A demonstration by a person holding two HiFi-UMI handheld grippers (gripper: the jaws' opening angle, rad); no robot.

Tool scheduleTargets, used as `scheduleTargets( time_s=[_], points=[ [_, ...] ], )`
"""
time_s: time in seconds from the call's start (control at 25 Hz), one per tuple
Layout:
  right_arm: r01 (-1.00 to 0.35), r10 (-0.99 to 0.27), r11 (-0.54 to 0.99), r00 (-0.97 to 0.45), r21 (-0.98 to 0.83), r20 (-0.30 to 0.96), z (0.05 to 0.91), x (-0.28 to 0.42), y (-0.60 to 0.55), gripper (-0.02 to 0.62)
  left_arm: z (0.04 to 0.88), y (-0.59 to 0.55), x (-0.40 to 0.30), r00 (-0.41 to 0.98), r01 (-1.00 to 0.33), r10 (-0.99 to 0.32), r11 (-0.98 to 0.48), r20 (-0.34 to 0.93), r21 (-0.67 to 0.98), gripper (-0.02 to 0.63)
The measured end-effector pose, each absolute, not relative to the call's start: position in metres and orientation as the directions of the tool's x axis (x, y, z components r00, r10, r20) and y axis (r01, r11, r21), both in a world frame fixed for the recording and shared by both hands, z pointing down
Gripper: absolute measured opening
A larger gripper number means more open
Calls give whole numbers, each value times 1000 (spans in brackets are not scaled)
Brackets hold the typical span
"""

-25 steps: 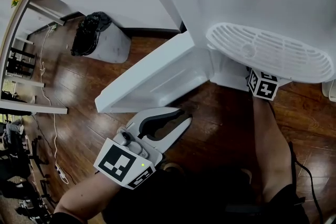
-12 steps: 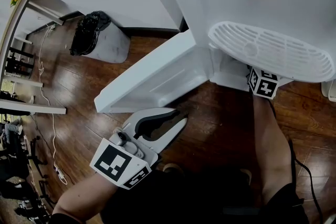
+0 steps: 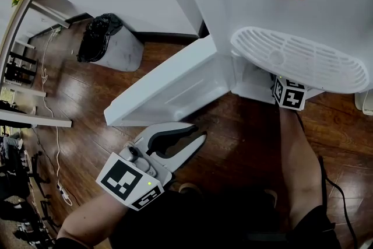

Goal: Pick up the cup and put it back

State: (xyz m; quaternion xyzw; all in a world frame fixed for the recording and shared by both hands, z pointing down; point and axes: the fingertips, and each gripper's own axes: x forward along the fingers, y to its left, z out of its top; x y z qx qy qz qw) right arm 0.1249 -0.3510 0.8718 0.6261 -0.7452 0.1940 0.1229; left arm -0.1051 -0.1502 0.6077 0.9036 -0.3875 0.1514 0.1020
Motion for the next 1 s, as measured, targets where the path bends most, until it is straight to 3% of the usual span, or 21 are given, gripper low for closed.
scheduleTargets(
  time_s=[0.28,0.56,0.68,0.88,1.0],
  points=[
    [-973,-877,157,-217,-171,429,874,122,-332,385,612,-153,-105,646,-735,-671,-675,364,62,354],
    [-946,-846,217,-305,-239,438,867,113,-268,385,604,-155,-83,678,-709,-654,-702,335,67,354],
    [-932,-834,241,-341,-270,433,854,117,-242,365,606,-152,-67,711,-671,-617,-739,336,65,318],
    [-900,-811,328,-425,-289,402,814,124,-205,329,605,-149,-45,771,-607,-552,-788,316,103,319],
    [-879,-811,376,-465,-293,355,777,131,-187,258,593,-155,-33,793,-592,-548,-797,268,122,319]
  ],
)
